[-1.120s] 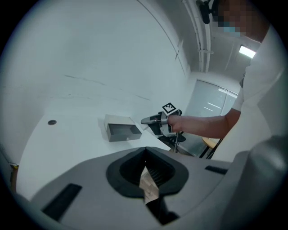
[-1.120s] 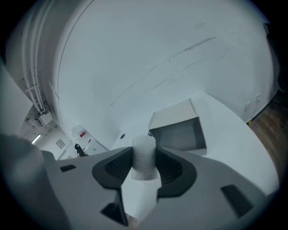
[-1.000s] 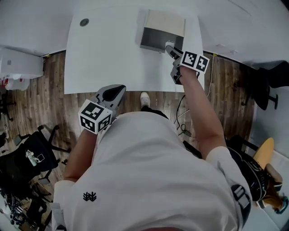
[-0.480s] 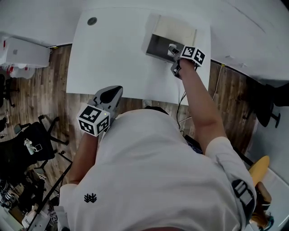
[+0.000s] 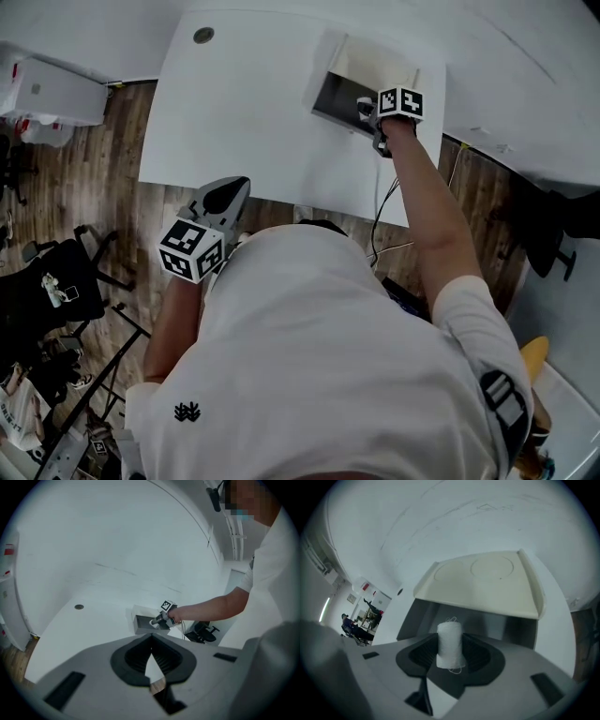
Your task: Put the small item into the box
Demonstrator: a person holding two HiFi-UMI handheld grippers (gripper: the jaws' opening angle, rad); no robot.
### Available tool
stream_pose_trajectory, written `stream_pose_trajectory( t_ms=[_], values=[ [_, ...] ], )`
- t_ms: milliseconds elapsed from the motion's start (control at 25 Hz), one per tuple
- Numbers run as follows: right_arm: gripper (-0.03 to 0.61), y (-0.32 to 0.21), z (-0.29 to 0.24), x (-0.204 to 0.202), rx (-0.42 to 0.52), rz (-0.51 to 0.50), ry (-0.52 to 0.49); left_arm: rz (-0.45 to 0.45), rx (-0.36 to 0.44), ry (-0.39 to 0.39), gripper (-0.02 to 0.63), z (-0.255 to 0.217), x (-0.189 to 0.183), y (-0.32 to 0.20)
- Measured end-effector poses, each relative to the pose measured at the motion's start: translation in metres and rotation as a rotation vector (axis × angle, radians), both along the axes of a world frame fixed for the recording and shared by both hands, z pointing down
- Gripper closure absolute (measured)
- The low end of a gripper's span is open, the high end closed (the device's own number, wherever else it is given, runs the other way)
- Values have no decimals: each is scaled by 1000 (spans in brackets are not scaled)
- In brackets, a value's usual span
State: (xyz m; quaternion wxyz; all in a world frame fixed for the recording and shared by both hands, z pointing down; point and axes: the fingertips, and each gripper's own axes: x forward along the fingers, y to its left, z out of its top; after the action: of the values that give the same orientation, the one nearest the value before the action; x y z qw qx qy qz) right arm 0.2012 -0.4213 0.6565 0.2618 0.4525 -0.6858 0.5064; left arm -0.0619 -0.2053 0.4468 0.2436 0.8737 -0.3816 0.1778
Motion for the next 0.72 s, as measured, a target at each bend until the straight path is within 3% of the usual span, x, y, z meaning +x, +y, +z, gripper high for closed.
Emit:
stream_pose_trajectory(
  t_ms=[520, 720],
  values=[
    [405, 6, 19, -3, -112, -79, 22, -16, -26, -9, 606, 4, -5, 11],
    [403, 7, 18, -2, -108, -81, 35, -13, -27, -13, 606, 5, -9, 13]
  ],
)
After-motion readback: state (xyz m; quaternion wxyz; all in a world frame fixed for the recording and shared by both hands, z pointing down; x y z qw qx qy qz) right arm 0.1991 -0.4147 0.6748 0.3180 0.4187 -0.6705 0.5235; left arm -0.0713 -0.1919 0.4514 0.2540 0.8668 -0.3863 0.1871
